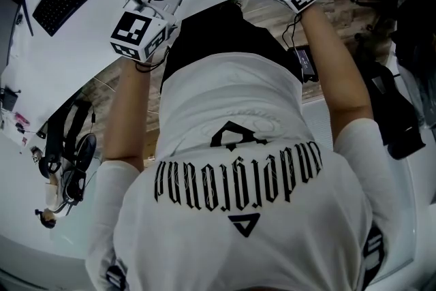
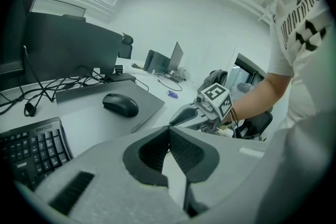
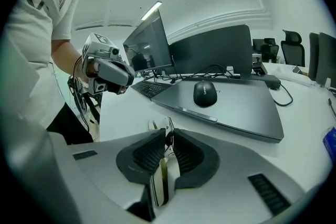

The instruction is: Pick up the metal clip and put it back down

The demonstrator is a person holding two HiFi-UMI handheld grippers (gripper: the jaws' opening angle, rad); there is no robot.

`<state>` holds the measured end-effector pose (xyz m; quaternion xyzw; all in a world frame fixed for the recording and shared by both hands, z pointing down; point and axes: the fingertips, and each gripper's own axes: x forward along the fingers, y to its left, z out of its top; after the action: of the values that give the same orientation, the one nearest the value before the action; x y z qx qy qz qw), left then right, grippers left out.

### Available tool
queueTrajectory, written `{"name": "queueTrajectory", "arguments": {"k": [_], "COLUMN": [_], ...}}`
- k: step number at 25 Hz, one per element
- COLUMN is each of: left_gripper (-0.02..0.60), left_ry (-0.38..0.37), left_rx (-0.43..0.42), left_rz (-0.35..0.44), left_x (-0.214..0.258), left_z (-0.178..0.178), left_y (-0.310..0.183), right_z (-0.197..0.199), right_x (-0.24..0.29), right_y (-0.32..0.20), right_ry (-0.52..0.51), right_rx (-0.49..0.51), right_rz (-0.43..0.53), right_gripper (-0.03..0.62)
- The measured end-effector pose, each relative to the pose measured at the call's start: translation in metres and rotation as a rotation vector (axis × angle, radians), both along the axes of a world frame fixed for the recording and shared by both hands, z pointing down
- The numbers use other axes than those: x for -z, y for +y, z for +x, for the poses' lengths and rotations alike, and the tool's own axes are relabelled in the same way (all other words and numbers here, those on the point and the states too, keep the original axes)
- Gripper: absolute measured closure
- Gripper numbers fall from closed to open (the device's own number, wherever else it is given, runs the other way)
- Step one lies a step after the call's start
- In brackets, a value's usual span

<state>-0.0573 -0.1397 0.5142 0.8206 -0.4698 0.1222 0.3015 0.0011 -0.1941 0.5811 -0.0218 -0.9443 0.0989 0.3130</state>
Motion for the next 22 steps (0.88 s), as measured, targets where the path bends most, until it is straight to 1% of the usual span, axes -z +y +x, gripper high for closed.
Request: {"name": "queueTrajectory", "arguments": {"k": [8, 14, 18, 22], "left_gripper": [0.566, 0.566, 0.566, 0.566], "left_ry": [0.001, 0.003, -0.014, -0.031], "left_rx": [0.003, 0.01, 0.009, 0.016], "left_rz": [0.007, 0.018, 0.034, 0.058], "left_x": [0.004, 0.008, 0.015, 0.025], "left_z": [-0.001, -0.004, -0.003, 0.003], "left_y": [0.002, 0.005, 0.009, 0.015], "right_z": [0.002, -0.001, 0.0, 0.008], "right_x": [-0.002, -0.001, 0.01, 0.029], "right_y": [-0.001, -0.004, -0.005, -0.003], "right_ry": [0.024, 0.025, 0.007, -0.015], "right_rx": [-0.002, -0.022, -0.04, -0.049], "right_rz": [0.042, 0.045, 0.064, 0.094], "right_gripper": [0.557, 0.546, 0.519, 0.505]}}
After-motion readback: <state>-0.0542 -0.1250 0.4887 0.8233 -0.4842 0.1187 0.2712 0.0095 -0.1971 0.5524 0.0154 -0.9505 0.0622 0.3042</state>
